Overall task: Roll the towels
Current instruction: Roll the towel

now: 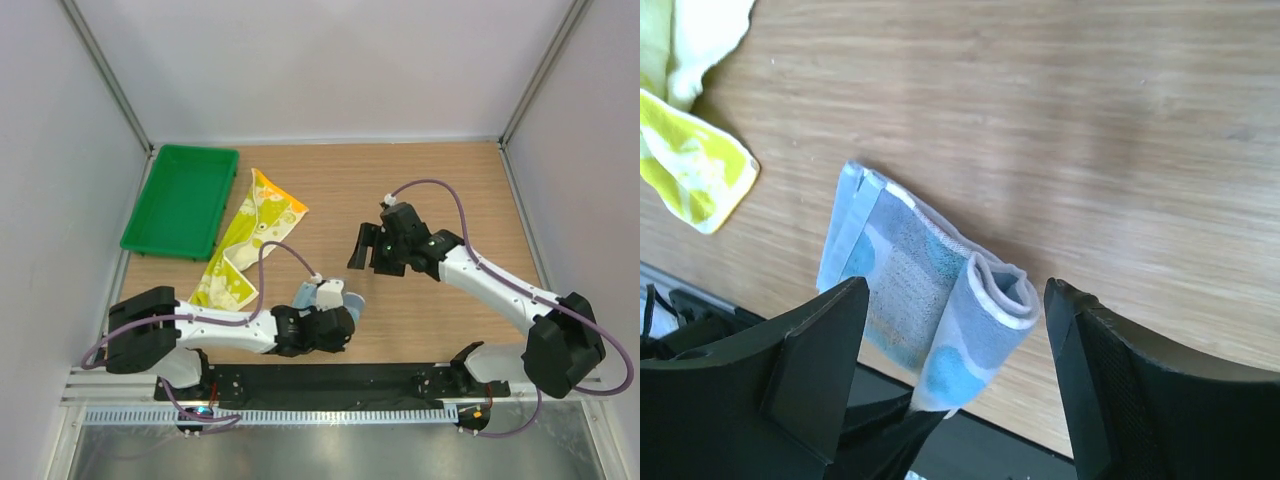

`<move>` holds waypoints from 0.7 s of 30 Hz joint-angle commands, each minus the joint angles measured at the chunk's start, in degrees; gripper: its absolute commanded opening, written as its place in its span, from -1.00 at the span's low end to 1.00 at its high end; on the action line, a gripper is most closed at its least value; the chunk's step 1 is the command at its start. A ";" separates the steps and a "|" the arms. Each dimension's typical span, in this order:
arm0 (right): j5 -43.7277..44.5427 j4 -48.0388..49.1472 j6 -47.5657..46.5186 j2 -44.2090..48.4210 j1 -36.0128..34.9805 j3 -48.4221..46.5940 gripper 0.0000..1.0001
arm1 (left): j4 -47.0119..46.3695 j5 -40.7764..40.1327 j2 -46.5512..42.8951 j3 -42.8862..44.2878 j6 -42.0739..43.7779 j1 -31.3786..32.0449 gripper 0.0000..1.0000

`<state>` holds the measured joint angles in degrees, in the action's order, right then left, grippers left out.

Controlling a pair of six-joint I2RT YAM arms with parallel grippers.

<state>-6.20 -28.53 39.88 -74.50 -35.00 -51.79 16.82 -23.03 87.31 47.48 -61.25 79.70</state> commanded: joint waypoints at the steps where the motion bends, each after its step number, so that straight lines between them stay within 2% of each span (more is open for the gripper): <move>1: 3.21 -2.93 -1.73 1.02 0.55 -2.88 0.56 | -10.04 7.11 -4.16 -5.46 -6.05 -3.23 -0.99; 5: -2.05 -0.48 -2.52 2.51 0.64 -0.16 0.55 | -15.31 12.29 -6.44 -10.74 -9.66 -6.57 -0.99; 10: -13.39 9.53 -1.82 6.64 0.64 8.01 0.50 | -22.25 18.61 -7.85 -15.75 -13.97 -11.05 -0.99; 12: -17.07 15.06 -0.86 7.61 0.55 12.40 0.48 | -26.20 20.73 -7.85 -19.26 -16.16 -12.37 -0.99; 13: -20.92 17.61 -0.42 8.48 0.64 15.46 0.47 | -31.01 22.66 -7.33 -20.32 -16.87 -13.51 -0.99; 16: -26.48 27.02 2.22 9.63 0.55 21.09 0.47 | -35.44 26.10 -5.49 -23.22 -19.07 -15.01 -1.00; 17: -26.93 30.69 2.74 10.07 0.55 22.07 0.47 | -35.71 26.80 -5.05 -23.49 -19.51 -15.62 -0.99; 21: -27.99 35.47 4.33 10.34 0.64 25.59 0.47 | -37.29 29.00 -4.25 -25.94 -21.97 -17.91 -0.99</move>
<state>-29.52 -3.95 42.11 -65.95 -34.39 -27.24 -17.72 2.31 81.84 24.18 -80.14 63.31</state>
